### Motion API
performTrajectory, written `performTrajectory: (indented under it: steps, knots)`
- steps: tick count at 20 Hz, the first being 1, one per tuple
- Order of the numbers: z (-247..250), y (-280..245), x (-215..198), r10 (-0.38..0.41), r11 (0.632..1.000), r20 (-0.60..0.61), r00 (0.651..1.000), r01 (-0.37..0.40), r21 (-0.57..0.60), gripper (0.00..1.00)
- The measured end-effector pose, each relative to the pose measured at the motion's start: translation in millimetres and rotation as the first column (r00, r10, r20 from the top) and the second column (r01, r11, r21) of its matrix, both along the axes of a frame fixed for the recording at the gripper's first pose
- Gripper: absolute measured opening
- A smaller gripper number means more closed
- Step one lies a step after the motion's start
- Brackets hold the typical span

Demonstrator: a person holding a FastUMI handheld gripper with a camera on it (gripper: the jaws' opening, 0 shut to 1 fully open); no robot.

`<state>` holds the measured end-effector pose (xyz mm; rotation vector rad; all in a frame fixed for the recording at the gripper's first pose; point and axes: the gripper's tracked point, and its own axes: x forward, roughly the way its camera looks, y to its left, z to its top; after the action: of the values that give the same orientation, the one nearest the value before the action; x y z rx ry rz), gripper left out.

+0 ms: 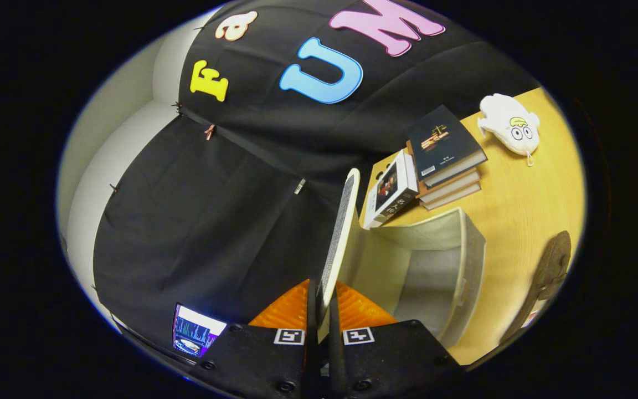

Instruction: Open the storage box then place both shoes into the box .Put the left shoe in first, then the right shoe, with the right side of both shoes facing outward in a uniform manner.

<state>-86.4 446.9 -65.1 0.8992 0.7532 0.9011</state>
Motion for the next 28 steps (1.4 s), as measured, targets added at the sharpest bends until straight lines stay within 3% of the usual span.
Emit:
performTrajectory:
  steps: [8,14,18,20,25,28]
  knots:
    - [31.8,71.0,-7.7,-0.007,0.999,0.031,1.0,0.006,0.039,0.1]
    - [41.9,124.9,-22.3,0.066,0.998,0.083,0.994,-0.067,0.009,0.15]
    - [37.8,143.7,-26.4,0.103,0.995,0.083,0.991,-0.102,-0.012,0.28]
    - [32.6,153.8,-30.9,0.123,0.992,0.072,0.99,-0.122,-0.023,0.29]
    - [27.9,164.8,-42.2,0.154,0.988,0.075,0.985,-0.152,-0.039,0.84]
    - [25.8,159.3,-41.2,0.142,0.989,0.097,0.985,-0.137,-0.058,0.94]
